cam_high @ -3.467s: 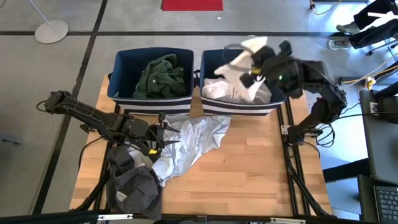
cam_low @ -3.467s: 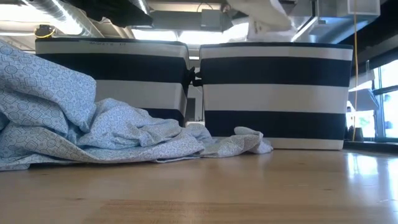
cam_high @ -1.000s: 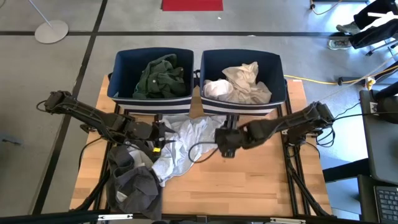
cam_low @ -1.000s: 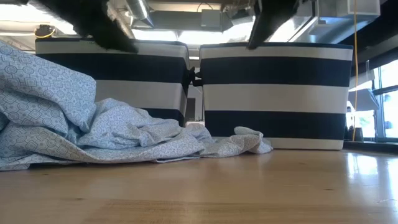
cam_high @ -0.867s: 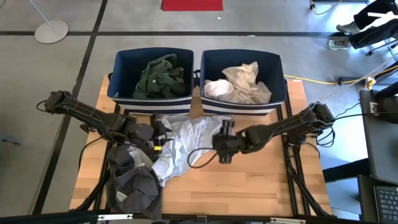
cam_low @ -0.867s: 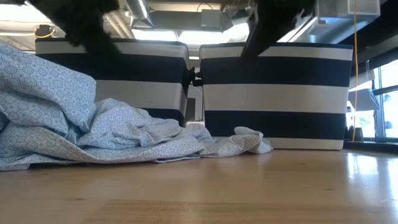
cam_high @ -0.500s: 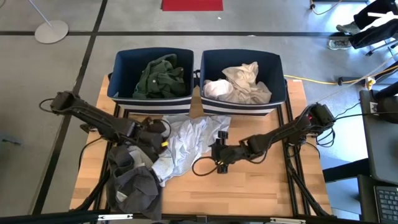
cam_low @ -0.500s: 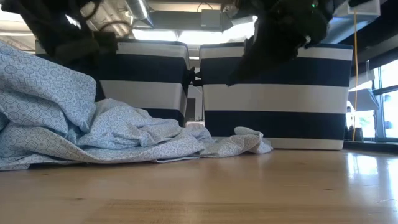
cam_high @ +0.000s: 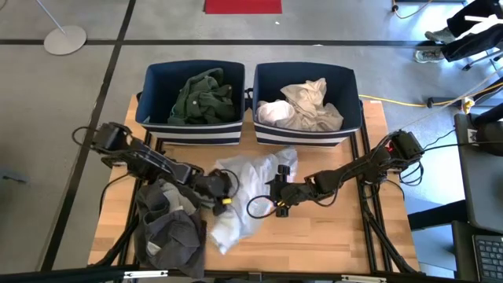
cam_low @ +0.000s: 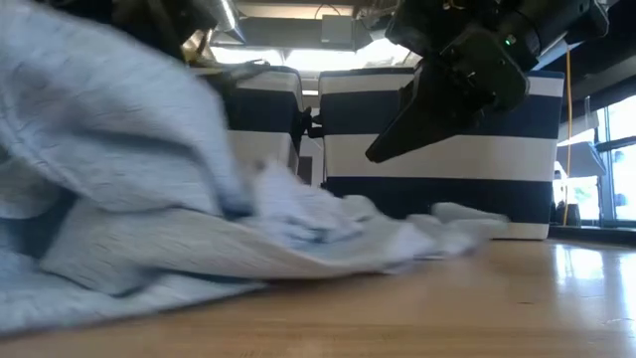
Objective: Sort clothes
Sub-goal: Put the white-blue patterned patient gown into the left laundry bin
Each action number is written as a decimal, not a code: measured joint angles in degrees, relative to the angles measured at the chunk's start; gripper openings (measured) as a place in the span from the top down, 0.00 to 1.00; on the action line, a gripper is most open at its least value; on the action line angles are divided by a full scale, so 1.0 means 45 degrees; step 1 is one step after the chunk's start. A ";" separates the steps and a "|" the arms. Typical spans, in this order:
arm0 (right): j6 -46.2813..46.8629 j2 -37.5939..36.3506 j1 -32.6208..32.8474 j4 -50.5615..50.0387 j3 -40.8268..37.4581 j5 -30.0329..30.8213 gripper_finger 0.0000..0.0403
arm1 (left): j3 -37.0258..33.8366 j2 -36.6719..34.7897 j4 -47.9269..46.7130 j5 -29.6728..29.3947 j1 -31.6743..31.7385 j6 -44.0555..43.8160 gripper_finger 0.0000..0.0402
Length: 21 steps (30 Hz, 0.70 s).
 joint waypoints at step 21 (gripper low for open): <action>0.2011 0.0000 0.0010 -0.3220 0.0005 -0.2324 0.45 | 0.2453 -0.2332 -0.3165 0.0314 -0.0625 0.1617 0.56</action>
